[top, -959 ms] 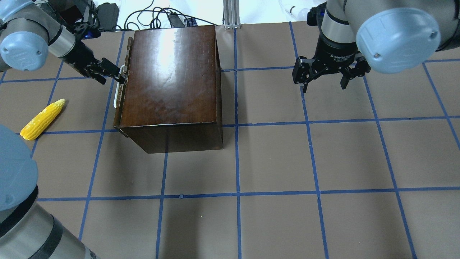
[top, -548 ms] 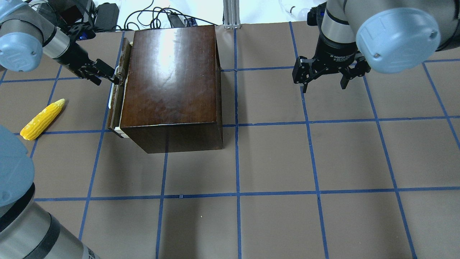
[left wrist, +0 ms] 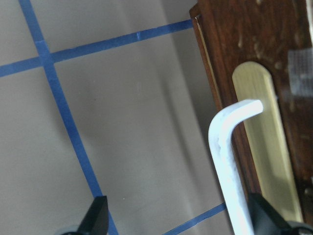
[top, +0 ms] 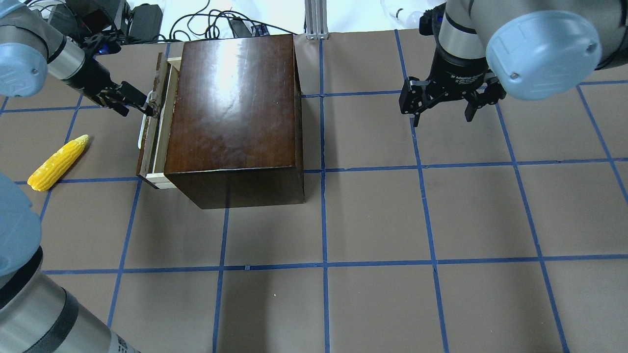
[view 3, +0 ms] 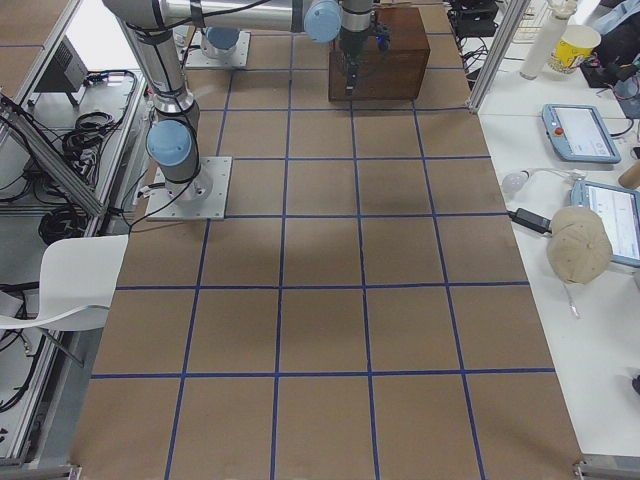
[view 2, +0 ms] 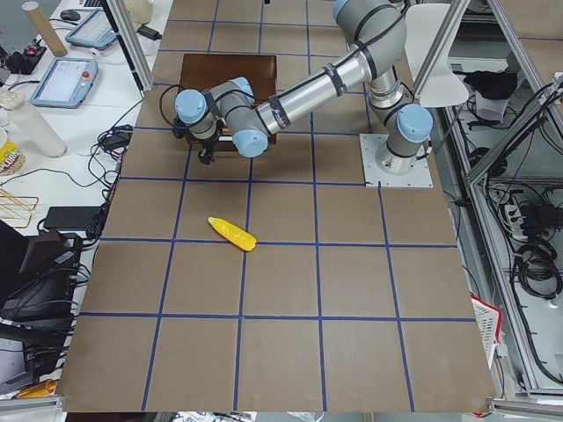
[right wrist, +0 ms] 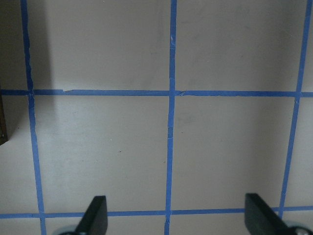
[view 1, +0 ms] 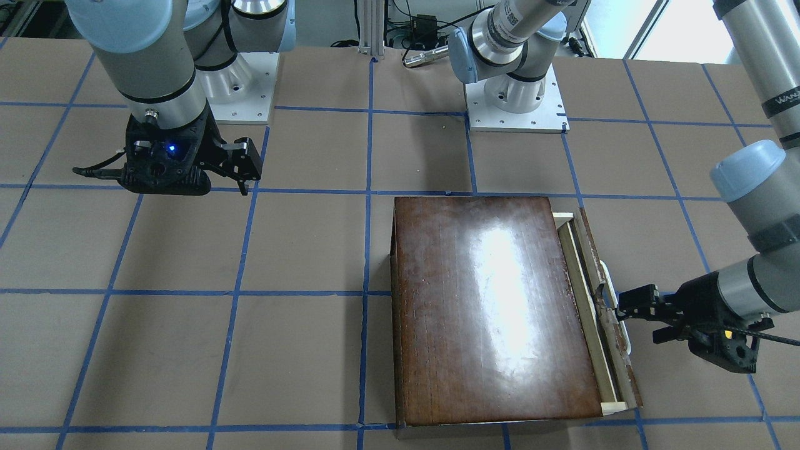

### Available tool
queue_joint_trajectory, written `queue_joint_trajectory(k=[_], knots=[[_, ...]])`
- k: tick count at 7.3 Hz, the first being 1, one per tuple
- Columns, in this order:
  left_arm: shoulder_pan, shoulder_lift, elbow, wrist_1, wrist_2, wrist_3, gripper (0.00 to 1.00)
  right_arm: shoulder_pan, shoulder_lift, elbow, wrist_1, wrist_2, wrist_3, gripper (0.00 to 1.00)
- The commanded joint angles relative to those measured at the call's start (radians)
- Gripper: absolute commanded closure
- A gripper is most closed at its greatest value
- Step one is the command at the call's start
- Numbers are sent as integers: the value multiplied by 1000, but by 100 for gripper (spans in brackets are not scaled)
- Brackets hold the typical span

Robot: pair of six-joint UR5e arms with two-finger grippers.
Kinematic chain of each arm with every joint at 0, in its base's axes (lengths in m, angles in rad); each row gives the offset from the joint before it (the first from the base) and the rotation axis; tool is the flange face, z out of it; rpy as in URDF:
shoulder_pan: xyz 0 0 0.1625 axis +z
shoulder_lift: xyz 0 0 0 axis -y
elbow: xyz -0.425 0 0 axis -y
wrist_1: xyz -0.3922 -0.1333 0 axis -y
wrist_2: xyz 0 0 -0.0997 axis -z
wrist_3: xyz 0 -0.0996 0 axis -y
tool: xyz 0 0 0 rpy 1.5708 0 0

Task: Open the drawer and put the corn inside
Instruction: 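Pull the drawer handle outward with the left gripper to open the drawer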

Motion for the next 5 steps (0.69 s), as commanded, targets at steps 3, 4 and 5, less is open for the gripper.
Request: queue_joint_trajectory(k=[3,4,5], knots=[[22,0,1,-2,17,54,0,0,-1,0,0,0,0,0],[22,0,1,-2,17,56,0,0,-1,0,0,0,0,0],[22,0,1,-2,28,58,0,0,-1,0,-2,0,0,0]])
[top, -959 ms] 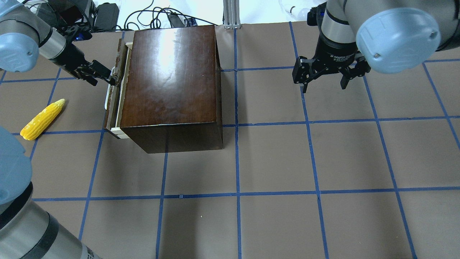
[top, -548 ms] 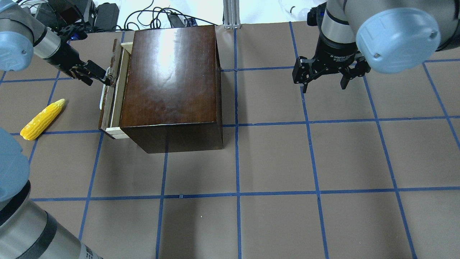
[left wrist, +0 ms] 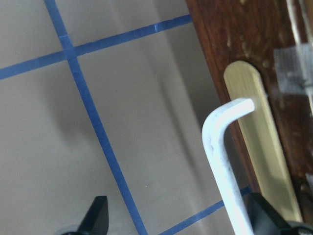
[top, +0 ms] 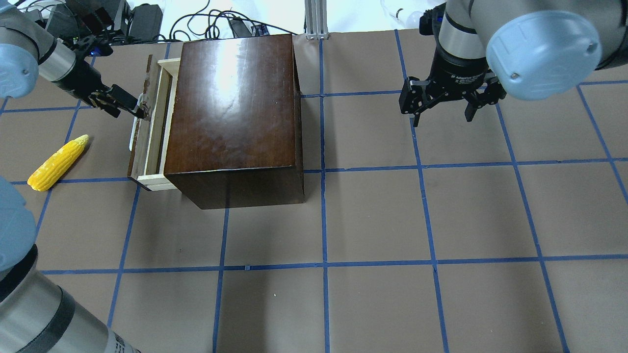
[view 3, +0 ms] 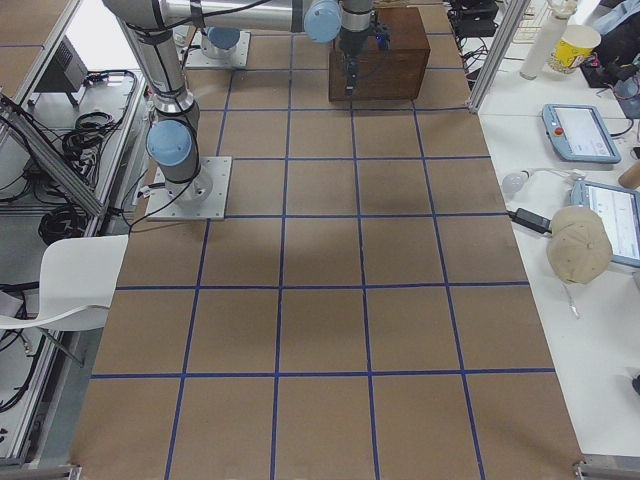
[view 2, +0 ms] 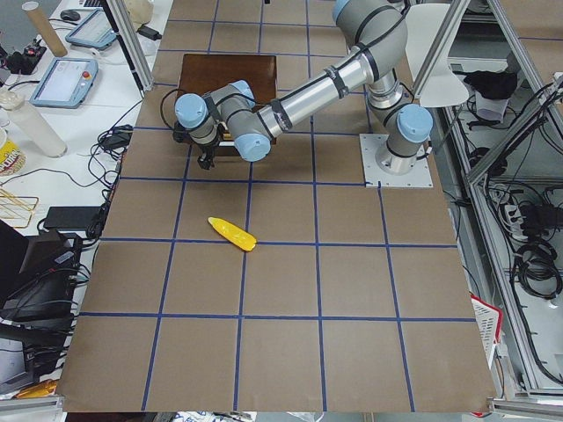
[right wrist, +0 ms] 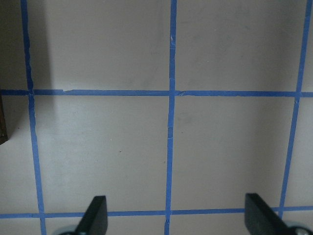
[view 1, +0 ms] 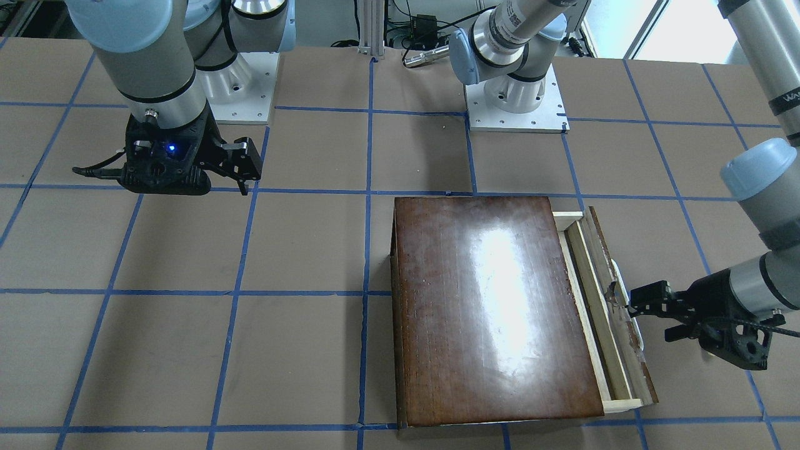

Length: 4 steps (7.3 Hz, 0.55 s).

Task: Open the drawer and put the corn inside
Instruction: 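Pull the drawer handle outward with the left gripper to open the drawer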

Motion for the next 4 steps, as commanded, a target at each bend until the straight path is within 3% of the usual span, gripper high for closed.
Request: queue_joint_trajectory(k=[1,4], knots=[[2,0,3,1,13,20,0,0,0,0,0,0,0,0],[11,-2,3,3,16,53,0,0,1,0,-1,0,0,0]])
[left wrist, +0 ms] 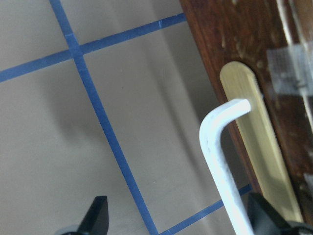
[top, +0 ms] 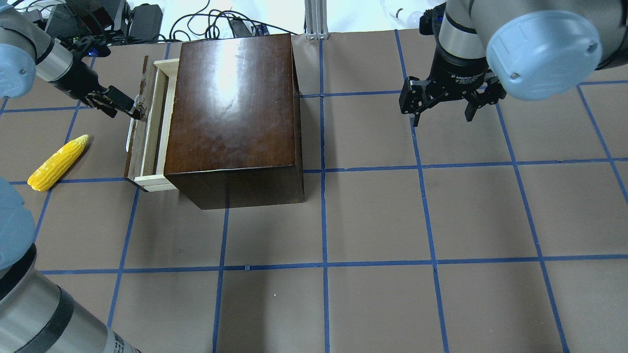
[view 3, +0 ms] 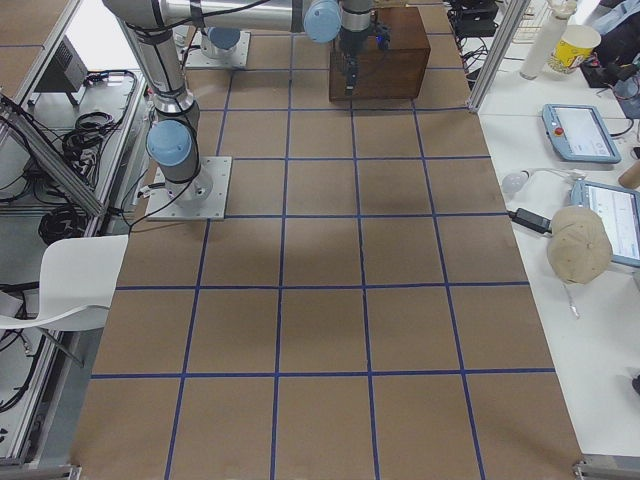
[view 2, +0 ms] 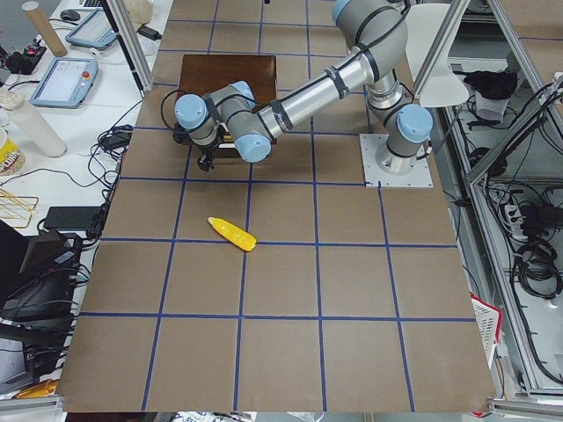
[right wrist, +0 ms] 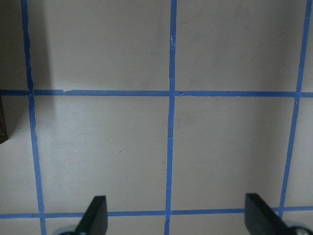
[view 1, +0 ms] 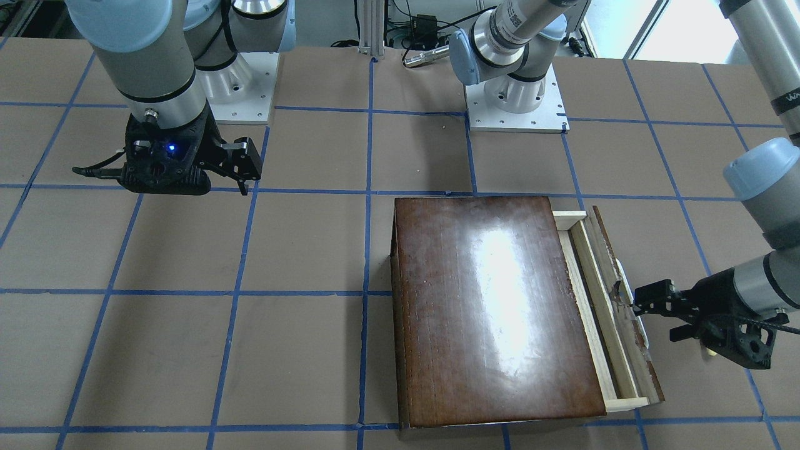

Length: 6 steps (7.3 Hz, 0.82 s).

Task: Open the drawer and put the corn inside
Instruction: 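Pull the drawer handle outward with the left gripper to open the drawer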

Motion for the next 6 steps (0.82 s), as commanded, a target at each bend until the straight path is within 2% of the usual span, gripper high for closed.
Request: queue_joint_trajectory(k=[1,6], knots=[[17,0,2,1,2,32,0,0,0,0,1,0,0,0],[34,-2,2,1,22,63,0,0,0,0,-1,0,0,0]])
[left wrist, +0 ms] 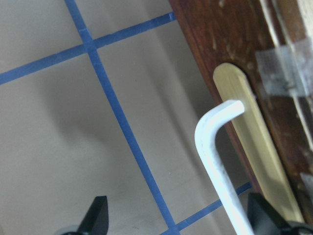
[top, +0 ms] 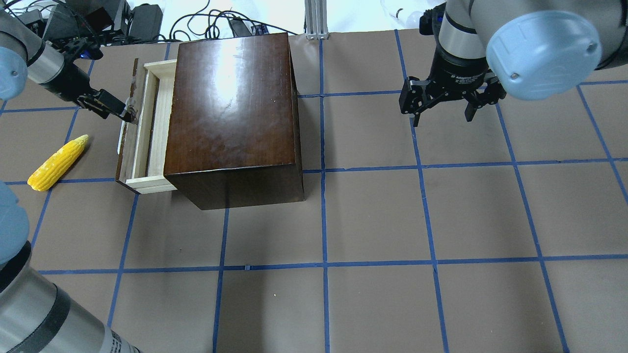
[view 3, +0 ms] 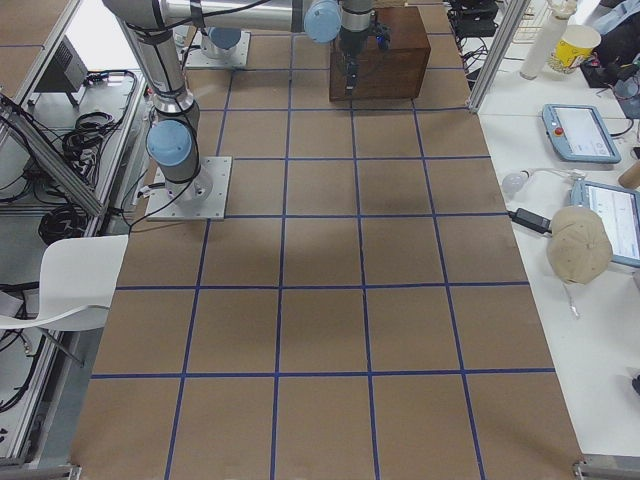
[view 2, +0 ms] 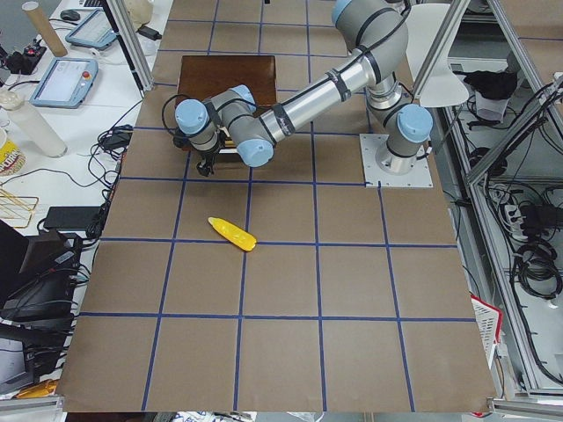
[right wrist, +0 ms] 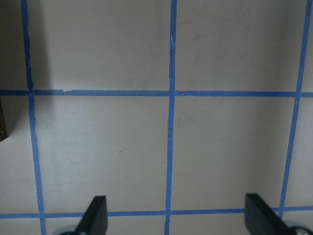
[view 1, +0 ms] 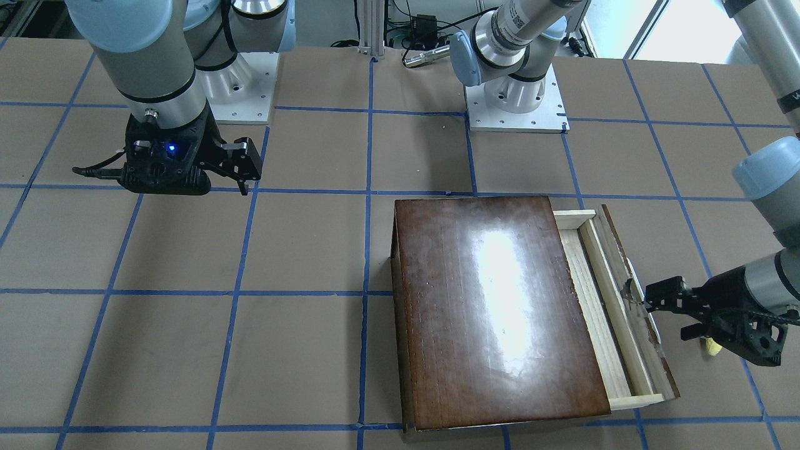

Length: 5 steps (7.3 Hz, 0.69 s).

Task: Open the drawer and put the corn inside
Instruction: 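Pull the drawer handle outward with the left gripper to open the drawer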

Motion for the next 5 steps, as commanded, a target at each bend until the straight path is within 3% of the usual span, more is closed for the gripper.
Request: queue_joint_trajectory(k=[1,5], knots=[[11,0,2,0,4,27,0,0,0,0,-1,0,0,0],[30,1,3,0,26,60,0,0,1,0,1,0,0,0]])
